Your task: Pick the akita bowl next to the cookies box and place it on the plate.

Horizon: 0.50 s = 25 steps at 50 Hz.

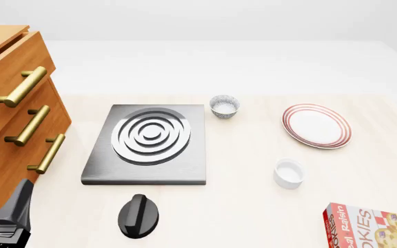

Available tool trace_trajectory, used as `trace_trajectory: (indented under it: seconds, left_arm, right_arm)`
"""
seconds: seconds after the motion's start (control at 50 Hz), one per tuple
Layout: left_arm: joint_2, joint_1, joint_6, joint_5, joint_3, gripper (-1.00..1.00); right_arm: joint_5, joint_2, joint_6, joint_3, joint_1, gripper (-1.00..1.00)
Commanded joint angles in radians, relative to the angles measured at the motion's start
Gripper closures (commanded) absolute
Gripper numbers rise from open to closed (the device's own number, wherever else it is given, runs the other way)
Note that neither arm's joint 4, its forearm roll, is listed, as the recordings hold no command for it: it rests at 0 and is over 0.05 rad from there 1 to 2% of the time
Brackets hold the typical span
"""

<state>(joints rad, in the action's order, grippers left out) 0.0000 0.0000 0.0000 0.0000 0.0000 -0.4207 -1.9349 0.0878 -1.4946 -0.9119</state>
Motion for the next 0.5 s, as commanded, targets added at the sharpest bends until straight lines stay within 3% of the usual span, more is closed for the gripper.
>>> trace_trajectory:
  seconds: [0.02,0.5]
  left_arm:
    - [0.000,0.000,0.000,0.000,0.000,-1.00]
    - [0.000,0.000,0.000,0.000,0.000,-1.00]
  right_arm:
    - [0.033,-0.066,0.021,0.000,-0.005,-1.00]
    - [0.108,-0.161,0.067,0.046,-0.010,-1.00]
